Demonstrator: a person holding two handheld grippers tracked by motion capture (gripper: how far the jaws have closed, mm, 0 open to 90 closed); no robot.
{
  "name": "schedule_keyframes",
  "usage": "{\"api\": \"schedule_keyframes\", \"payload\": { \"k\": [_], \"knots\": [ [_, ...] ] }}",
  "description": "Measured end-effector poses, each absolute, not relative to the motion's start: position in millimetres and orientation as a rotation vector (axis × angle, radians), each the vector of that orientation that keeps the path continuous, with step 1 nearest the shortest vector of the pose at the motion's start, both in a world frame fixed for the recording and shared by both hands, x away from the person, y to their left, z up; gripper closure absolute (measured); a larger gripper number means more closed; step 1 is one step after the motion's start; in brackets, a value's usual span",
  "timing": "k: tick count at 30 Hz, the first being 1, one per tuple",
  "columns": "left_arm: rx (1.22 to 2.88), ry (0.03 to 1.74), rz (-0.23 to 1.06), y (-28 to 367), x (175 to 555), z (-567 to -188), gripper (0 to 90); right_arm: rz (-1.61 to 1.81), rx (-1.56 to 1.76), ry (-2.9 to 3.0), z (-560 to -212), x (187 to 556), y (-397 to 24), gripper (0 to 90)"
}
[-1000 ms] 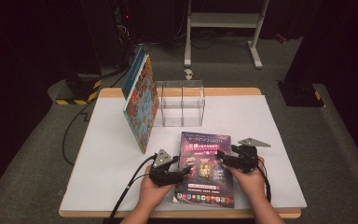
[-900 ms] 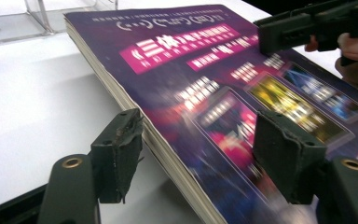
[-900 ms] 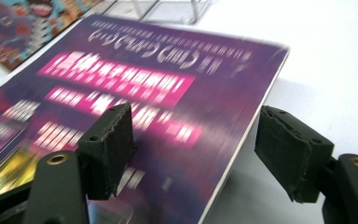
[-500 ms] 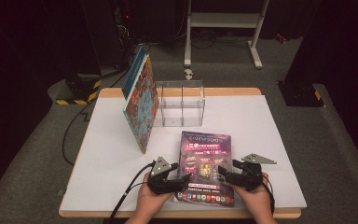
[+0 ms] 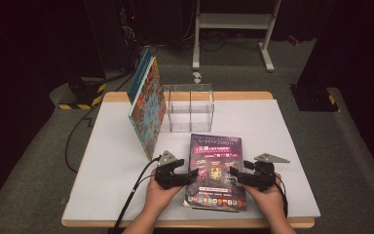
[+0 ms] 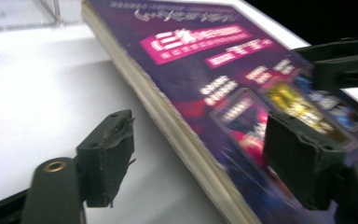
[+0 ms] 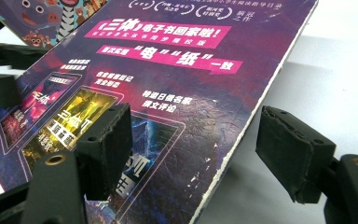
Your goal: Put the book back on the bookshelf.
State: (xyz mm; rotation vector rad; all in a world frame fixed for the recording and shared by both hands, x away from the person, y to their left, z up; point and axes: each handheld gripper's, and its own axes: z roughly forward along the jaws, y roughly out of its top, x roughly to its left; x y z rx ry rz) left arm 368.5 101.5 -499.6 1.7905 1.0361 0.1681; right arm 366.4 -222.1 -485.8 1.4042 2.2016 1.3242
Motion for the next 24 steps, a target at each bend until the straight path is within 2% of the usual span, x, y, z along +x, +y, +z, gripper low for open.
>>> {"api": "schedule_keyframes", "payload": {
  "k": [2,15,19,24],
  "knots": [
    [1.785,1.039,0.121,99,374,-502,21.0,1.318,1.395,2.194,-486,365,-221,27.0],
    [1.821,1.045,0.035,84,391,-505,7.3,1.322,1.376,2.185,-487,362,-220,26.1],
    [1.825,1.042,0.022,81,392,-504,7.3,1.329,1.379,2.184,-487,362,-220,25.9],
    [1.832,1.038,0.015,80,391,-501,14.6,1.336,1.381,2.182,-488,363,-221,25.7]
  ]
}}
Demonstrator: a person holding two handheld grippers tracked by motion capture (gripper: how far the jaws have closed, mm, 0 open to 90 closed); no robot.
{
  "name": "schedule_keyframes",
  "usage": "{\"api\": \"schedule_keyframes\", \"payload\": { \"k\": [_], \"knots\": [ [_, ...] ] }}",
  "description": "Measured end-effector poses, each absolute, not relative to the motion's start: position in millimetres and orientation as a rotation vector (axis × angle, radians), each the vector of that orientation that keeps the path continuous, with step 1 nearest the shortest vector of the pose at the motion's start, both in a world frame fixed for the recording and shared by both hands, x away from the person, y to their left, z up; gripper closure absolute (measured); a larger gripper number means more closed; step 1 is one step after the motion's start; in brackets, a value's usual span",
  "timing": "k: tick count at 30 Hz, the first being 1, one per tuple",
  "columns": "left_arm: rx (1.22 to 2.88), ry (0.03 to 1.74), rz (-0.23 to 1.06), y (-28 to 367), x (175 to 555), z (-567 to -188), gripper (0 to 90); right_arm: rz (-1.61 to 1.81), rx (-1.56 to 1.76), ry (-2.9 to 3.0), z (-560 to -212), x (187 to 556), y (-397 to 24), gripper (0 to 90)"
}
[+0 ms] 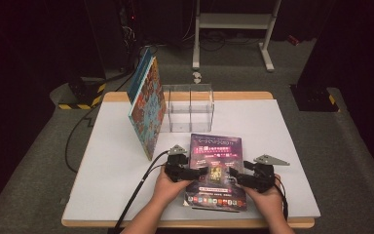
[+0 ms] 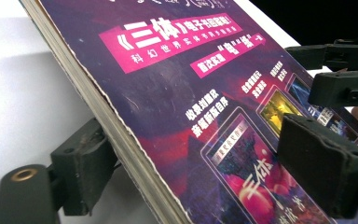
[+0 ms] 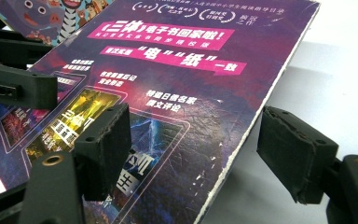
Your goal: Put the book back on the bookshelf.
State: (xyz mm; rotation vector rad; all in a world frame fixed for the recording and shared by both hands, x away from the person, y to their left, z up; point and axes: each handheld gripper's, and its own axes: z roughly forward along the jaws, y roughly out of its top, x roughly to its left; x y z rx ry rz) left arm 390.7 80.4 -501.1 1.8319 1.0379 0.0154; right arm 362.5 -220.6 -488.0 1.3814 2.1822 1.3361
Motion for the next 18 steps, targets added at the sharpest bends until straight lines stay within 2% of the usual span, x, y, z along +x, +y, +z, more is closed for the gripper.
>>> {"api": "schedule_keyframes", "payload": {
  "k": [6,12,18],
  "knots": [
    [1.852,1.038,0.066,81,384,-495,21.4,1.343,1.391,2.186,-489,364,-222,23.9],
    [1.895,0.986,0.221,79,371,-484,40.7,1.353,1.432,2.215,-490,372,-223,19.8],
    [1.893,0.962,0.289,78,365,-483,49.8,1.332,1.476,2.256,-488,384,-216,17.1]
  ]
}}
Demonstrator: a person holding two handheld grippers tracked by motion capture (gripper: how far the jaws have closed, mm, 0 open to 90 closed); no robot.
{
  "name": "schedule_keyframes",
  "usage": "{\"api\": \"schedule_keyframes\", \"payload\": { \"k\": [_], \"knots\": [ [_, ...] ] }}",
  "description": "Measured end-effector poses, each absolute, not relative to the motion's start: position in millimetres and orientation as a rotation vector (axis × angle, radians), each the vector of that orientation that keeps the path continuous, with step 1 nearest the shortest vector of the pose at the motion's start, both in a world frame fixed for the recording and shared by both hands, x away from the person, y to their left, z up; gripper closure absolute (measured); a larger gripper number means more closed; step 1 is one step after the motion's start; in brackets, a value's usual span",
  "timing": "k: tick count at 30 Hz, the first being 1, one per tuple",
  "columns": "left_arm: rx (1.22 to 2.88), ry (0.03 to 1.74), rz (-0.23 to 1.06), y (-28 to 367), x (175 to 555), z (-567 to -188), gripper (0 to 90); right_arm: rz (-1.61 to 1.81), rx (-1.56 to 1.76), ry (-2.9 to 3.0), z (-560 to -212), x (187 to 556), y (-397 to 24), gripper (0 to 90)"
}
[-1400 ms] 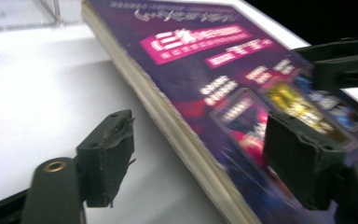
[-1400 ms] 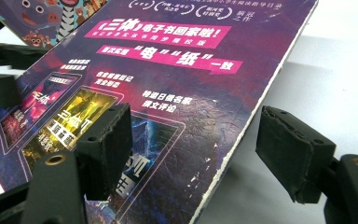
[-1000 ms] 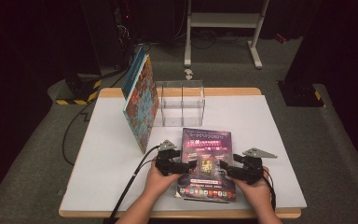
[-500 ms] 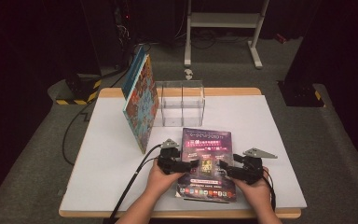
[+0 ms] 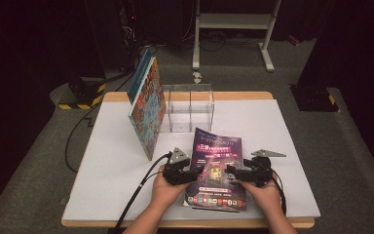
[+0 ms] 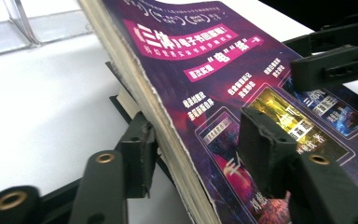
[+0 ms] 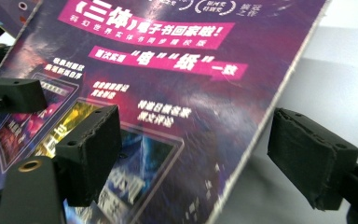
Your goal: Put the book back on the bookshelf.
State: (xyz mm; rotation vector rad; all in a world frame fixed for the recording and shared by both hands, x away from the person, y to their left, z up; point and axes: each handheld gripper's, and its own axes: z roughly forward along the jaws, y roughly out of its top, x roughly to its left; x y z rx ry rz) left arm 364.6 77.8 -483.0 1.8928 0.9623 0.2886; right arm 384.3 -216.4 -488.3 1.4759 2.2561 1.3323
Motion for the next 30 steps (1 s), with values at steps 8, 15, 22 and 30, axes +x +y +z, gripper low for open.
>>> {"api": "schedule_keyframes", "payload": {
  "k": [8,15,22,30],
  "knots": [
    [1.884,0.943,0.302,78,360,-483,58.0,1.343,1.492,2.281,-489,380,-214,18.4],
    [1.867,0.948,0.286,80,359,-483,61.8,1.348,1.475,2.267,-489,373,-214,19.6],
    [1.850,0.946,0.283,81,357,-479,67.7,1.342,1.444,2.244,-484,368,-217,35.0],
    [1.845,0.936,0.298,80,353,-474,72.4,1.336,1.403,2.241,-477,365,-221,50.1]
  ]
}}
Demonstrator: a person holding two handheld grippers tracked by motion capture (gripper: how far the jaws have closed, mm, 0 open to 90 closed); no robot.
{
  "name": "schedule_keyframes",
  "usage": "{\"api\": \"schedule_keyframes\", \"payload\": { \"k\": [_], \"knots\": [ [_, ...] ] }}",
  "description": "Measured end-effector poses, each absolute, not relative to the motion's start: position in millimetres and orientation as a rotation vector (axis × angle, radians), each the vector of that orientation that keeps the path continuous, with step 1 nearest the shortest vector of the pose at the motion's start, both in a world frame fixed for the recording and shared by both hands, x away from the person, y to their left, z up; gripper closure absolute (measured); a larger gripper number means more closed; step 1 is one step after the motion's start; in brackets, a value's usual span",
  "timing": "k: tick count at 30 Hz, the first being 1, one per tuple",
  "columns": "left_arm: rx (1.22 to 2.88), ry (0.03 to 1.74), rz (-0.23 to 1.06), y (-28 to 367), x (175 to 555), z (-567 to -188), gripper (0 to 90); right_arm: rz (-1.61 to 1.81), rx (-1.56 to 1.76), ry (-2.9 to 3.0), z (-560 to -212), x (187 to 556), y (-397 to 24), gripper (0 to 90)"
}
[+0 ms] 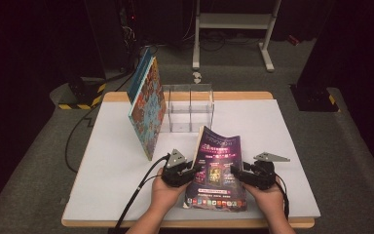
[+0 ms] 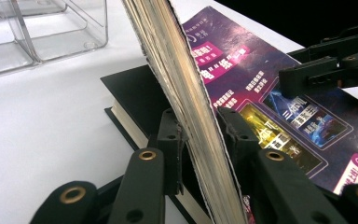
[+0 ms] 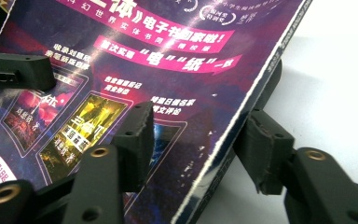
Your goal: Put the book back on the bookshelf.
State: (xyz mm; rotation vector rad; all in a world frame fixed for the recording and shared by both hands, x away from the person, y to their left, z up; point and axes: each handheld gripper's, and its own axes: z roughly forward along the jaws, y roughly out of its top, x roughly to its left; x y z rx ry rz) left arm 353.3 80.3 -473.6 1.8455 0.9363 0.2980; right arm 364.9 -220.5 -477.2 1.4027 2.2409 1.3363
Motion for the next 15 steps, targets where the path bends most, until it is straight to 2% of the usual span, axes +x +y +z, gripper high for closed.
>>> {"api": "schedule_keyframes", "payload": {
  "k": [6,15],
  "knots": [
    [1.845,0.935,0.310,81,351,-472,74.3,1.370,1.393,2.246,-473,363,-224,61.9],
    [1.825,0.927,0.336,86,347,-466,75.2,1.360,1.348,2.218,-463,357,-215,68.2]
  ]
}}
